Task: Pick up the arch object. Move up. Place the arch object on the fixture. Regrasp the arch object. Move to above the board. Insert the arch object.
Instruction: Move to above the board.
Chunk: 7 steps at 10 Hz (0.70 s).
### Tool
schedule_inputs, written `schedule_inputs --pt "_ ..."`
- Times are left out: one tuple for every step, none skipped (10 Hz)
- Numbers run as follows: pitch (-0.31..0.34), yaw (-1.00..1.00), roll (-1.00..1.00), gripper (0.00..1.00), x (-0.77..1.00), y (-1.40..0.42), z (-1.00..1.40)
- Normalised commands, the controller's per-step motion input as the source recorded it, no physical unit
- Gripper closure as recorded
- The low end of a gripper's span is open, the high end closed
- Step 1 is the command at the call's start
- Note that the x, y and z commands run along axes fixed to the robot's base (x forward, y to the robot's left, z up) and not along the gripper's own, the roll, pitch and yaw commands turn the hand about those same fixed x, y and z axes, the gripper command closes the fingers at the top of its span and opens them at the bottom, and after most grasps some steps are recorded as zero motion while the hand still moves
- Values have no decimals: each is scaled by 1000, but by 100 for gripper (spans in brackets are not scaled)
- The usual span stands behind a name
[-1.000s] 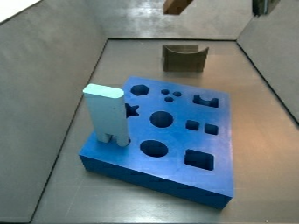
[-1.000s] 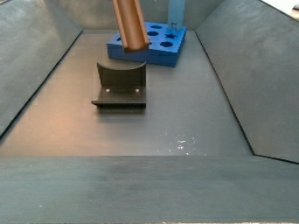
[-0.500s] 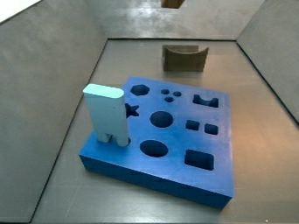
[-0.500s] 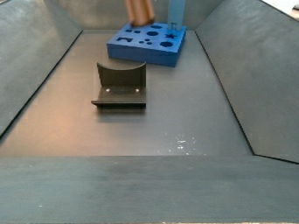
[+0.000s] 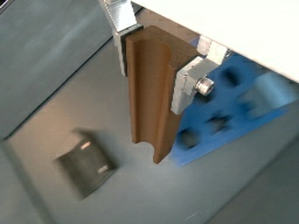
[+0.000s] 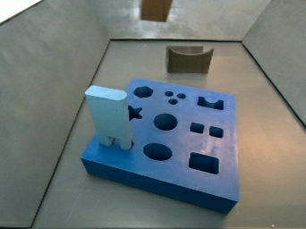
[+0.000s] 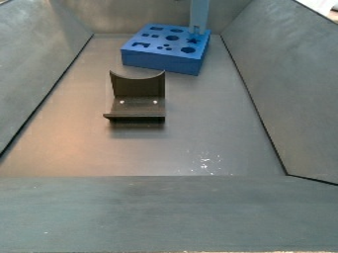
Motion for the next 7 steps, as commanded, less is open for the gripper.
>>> schedule_inputs --pt "-233 -209 -1000 100 -483 -481 223" --pt "-226 -209 -1000 100 -278 -183 99" --pt "-223 -205 -1000 100 -182 -57 43" --pt "-223 -198 -1000 100 -138 -8 25" --pt "-171 -130 -712 100 -117 13 21" --pt "-138 -83 -511 100 -99 23 6" --pt "-117 -63 -399 100 -83 24 7"
